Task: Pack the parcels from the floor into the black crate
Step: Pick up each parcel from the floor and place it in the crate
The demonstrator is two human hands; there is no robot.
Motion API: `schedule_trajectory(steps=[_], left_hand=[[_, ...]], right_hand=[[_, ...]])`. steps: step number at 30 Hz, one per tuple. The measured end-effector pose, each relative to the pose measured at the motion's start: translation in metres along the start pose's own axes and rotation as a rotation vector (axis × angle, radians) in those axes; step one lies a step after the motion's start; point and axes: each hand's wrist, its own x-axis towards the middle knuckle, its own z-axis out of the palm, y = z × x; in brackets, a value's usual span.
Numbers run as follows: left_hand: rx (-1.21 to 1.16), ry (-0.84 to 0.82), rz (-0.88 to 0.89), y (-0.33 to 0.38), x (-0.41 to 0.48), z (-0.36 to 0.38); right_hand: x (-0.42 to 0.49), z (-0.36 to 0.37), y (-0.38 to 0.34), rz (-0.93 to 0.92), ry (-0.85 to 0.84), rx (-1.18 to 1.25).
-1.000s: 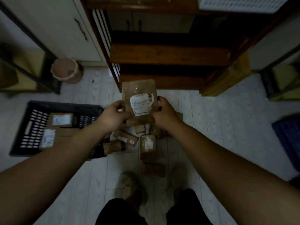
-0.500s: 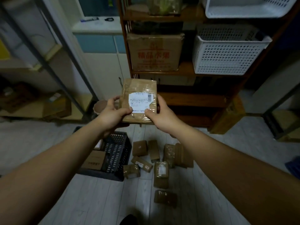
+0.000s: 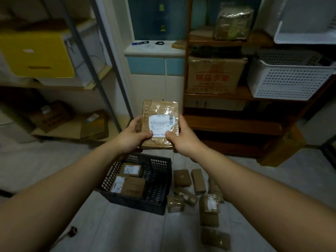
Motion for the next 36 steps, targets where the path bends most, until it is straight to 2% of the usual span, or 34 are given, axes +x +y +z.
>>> schedule_trajectory(steps=[7, 12, 16, 21, 24, 27, 30, 36], left_hand=[[0.044, -0.062, -0.083, -0.031, 0.021, -0.096], [0.174, -0.057, -0.016, -0.039, 0.062, -0.119], [0.29, -0.053, -0.014, -0.043, 0.106, -0.136], [0.261, -0.098, -0.04, -0.054, 0.163, -0.156], [0.255, -0.15, -0.058, -0.07, 0.2, -0.158], [0.292, -0.227, -0.076, -0.098, 0.234, -0.153], [0.303, -0.259, -0.163, -0.138, 0.27, -0.15], [0.386, -0.417, -0.165, -0.241, 0.345, -0.167]], right_hand=[[0.026, 0.091, -0.006, 0.061, -0.004, 0.023], [0.062, 0.11, -0.001, 0.066, -0.095, -0.002], [0.112, 0.12, 0.012, 0.079, -0.086, -0.135], [0.174, 0.14, 0.036, 0.105, -0.131, -0.166], [0.198, 0.145, 0.065, 0.103, -0.158, -0.26], [0.213, 0.152, 0.106, 0.228, -0.19, -0.319], [0.227, 0.168, 0.148, 0.316, -0.181, -0.336], [0.26, 0.227, 0.246, 0.407, -0.165, -0.344]])
